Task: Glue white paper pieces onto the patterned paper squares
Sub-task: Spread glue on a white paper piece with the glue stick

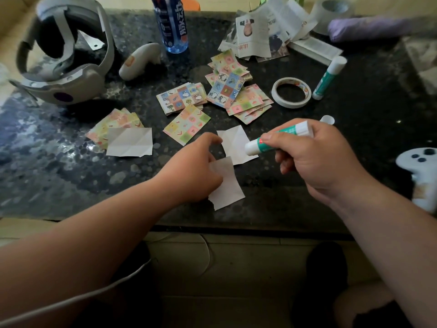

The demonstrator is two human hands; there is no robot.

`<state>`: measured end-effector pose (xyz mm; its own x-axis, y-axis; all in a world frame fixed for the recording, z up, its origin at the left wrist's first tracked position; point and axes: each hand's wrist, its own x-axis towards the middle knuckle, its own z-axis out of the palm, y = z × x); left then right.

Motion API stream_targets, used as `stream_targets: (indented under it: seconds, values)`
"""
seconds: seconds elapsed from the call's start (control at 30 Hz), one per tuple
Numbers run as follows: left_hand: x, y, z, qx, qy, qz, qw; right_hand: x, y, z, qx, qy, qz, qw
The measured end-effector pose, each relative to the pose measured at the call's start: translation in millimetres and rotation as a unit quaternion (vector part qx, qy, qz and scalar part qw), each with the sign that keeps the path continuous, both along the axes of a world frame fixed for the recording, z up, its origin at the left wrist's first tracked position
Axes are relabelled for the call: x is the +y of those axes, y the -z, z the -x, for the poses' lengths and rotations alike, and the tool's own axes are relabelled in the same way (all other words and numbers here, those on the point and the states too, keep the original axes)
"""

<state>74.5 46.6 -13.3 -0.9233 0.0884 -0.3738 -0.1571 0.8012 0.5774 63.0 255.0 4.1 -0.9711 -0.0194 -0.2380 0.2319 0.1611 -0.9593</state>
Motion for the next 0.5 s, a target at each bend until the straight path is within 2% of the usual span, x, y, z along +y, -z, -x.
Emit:
stream_targets:
  seconds: [0.13,0.3,0.5]
  values:
    - [-8.1,-9.5,6.8,-0.026,0.084,0.043,0.995,-0.2,2.5,-0.6,-0.005,-0.008,-0.007,1.000]
    - [-7.8,-8.5,8.2,0.002,0.198,0.121,0.973,-1.6,8.9,-3.7,0.001,-0.037,-0.049,0.998]
    - [-3.7,7.7,8.6,0.039,0.119,0.029,0.992,2.9,9.6,-3.0,0.015,-0.051,-0.077,0.996]
